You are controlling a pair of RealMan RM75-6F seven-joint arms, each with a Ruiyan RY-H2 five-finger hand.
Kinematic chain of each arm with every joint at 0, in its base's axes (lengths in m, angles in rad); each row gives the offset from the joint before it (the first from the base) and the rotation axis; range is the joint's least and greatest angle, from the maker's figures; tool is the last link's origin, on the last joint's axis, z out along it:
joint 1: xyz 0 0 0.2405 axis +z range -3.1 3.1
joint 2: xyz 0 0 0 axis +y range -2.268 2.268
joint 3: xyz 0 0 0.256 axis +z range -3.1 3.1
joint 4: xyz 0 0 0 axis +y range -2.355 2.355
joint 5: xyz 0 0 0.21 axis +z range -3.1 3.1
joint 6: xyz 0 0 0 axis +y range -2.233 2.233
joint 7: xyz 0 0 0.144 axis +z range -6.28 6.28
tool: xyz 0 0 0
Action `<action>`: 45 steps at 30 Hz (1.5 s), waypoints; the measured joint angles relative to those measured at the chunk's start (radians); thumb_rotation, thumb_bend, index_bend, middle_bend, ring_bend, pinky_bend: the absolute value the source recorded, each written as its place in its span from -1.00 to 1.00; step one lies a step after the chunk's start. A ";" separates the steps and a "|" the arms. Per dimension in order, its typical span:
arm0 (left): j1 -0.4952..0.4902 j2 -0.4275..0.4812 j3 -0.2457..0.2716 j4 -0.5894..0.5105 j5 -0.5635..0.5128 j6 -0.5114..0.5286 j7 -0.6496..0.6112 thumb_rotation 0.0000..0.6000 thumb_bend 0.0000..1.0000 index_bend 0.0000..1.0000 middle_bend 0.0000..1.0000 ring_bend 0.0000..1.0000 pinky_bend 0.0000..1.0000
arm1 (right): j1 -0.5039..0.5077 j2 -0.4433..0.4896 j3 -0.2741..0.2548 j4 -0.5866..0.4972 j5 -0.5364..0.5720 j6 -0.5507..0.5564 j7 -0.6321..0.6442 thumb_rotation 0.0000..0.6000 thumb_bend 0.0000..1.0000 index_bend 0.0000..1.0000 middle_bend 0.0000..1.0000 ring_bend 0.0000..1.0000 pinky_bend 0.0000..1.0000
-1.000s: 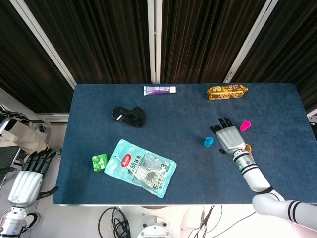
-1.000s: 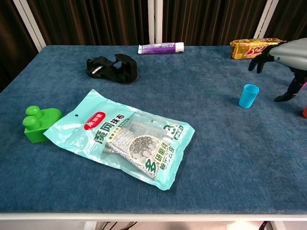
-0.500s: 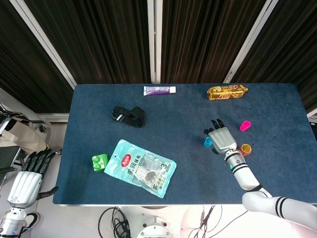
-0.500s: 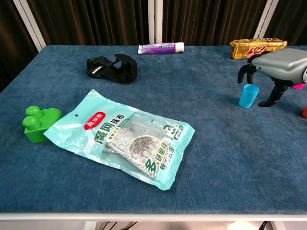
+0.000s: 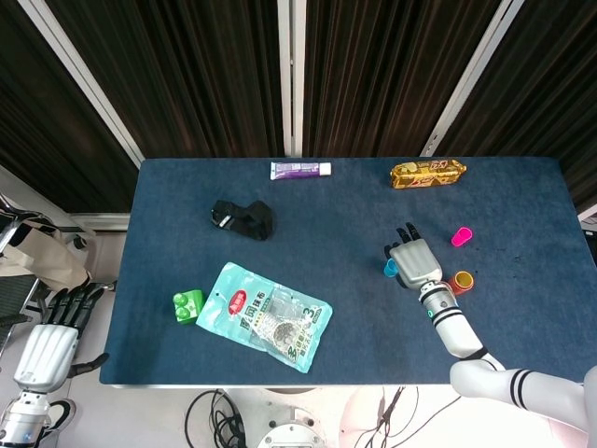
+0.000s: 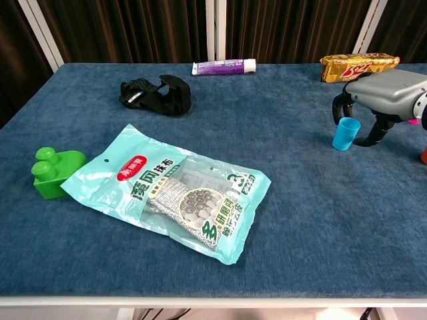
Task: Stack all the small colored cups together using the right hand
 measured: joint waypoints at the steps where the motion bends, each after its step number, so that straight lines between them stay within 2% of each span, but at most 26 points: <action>1: 0.000 0.001 0.000 0.000 0.000 0.000 0.000 1.00 -0.87 -0.93 -1.00 -1.00 -1.00 | 0.001 -0.002 0.000 0.001 -0.001 0.001 0.001 1.00 -0.55 -0.15 -0.13 -0.78 -1.00; 6: 0.001 0.002 0.001 0.000 0.001 0.001 -0.003 1.00 -0.88 -0.93 -1.00 -1.00 -1.00 | 0.003 -0.009 -0.004 0.006 -0.002 0.007 0.001 1.00 -0.54 -0.10 -0.11 -0.76 -1.00; 14: 0.000 0.003 0.000 0.003 0.001 0.001 -0.009 1.00 -0.88 -0.93 -1.00 -1.00 -1.00 | 0.000 -0.017 -0.004 0.018 -0.017 0.027 0.015 1.00 -0.48 0.08 0.02 -0.67 -1.00; 21: -0.001 0.005 0.000 0.002 0.001 -0.002 -0.008 1.00 -0.87 -0.93 -1.00 -1.00 -1.00 | -0.007 0.011 0.004 -0.008 -0.029 0.042 0.038 1.00 -0.48 0.09 0.03 -0.67 -1.00; 31: -0.012 0.001 -0.002 -0.010 0.005 -0.017 0.010 1.00 -0.88 -0.93 -1.00 -1.00 -1.00 | -0.063 0.186 0.017 -0.142 -0.067 0.114 0.098 1.00 -0.48 0.10 0.05 -0.67 -1.00; 38: -0.019 -0.016 0.003 -0.016 0.010 -0.035 0.031 1.00 -0.88 -0.93 -1.00 -1.00 -1.00 | -0.118 0.320 -0.021 -0.225 -0.071 0.085 0.171 1.00 -0.49 0.10 0.06 -0.67 -1.00; 45: -0.021 -0.022 0.005 -0.025 0.010 -0.040 0.049 1.00 -0.87 -0.93 -1.00 -1.00 -1.00 | -0.163 0.385 -0.053 -0.263 -0.097 0.074 0.238 1.00 -0.48 0.11 0.06 -0.67 -1.00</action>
